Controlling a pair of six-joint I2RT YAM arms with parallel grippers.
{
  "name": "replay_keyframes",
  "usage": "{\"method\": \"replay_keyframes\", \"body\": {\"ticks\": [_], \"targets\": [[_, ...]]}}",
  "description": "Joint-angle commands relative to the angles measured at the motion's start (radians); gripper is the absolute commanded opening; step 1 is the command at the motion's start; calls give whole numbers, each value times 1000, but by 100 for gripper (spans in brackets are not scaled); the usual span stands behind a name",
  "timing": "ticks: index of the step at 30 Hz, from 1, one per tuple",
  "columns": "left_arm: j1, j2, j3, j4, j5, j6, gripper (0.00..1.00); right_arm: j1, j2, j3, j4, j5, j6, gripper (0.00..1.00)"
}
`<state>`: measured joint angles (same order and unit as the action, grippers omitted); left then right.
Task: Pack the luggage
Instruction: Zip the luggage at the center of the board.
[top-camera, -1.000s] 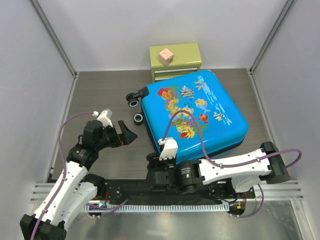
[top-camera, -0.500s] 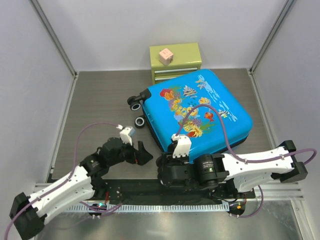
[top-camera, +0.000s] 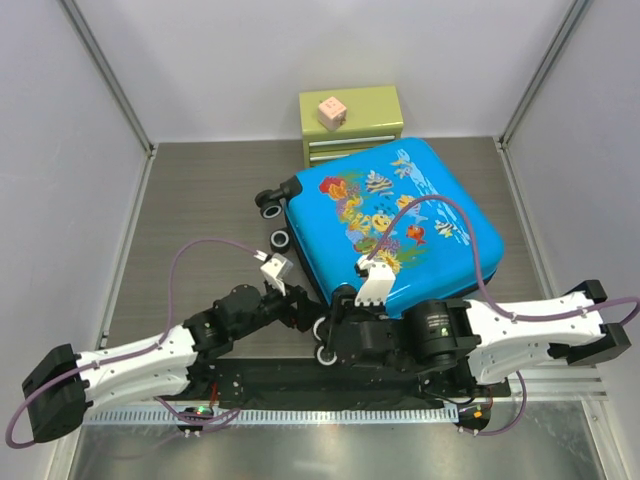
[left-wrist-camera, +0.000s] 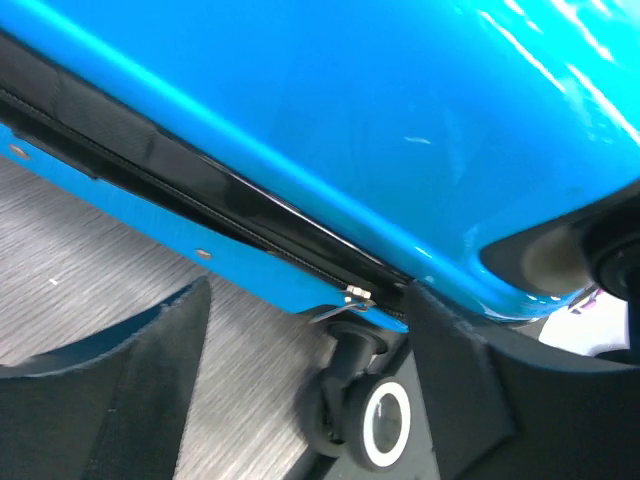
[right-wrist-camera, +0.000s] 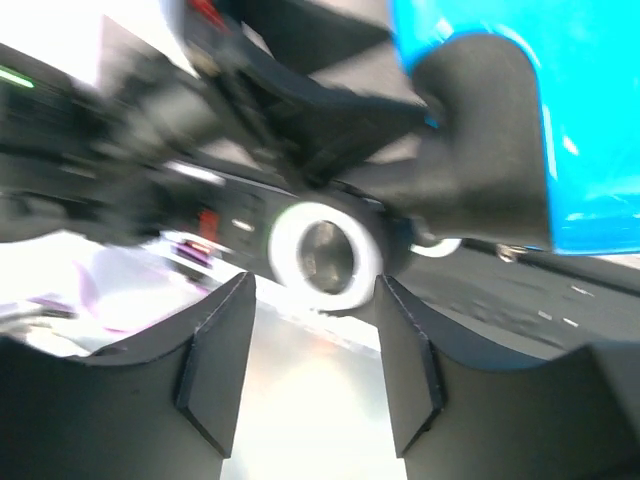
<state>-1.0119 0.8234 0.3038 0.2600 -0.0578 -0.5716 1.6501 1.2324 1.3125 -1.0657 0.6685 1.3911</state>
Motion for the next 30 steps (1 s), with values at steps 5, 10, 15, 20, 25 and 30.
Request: {"method": "replay_keyframes", "body": {"ticks": [5,10,15,20,25,30], "targets": [[-8,-29,-58,160,118,72,64,-4,-53,83,98,128,51,1],[-8,-115,-106,137,116,46,65,-4,-21,73,90,85,52,2],[-8,-125,-92,146,139,21,66,-3,61,57,76,26,46,46],[-8,-107,-74,139,170,26,65,2,73,94,-17,31,78,64],[-10,-104,-66,134,194,13,65,25,98,116,-114,6,117,67],[-11,-121,-57,114,202,12,65,51,92,88,-163,32,180,70]]}}
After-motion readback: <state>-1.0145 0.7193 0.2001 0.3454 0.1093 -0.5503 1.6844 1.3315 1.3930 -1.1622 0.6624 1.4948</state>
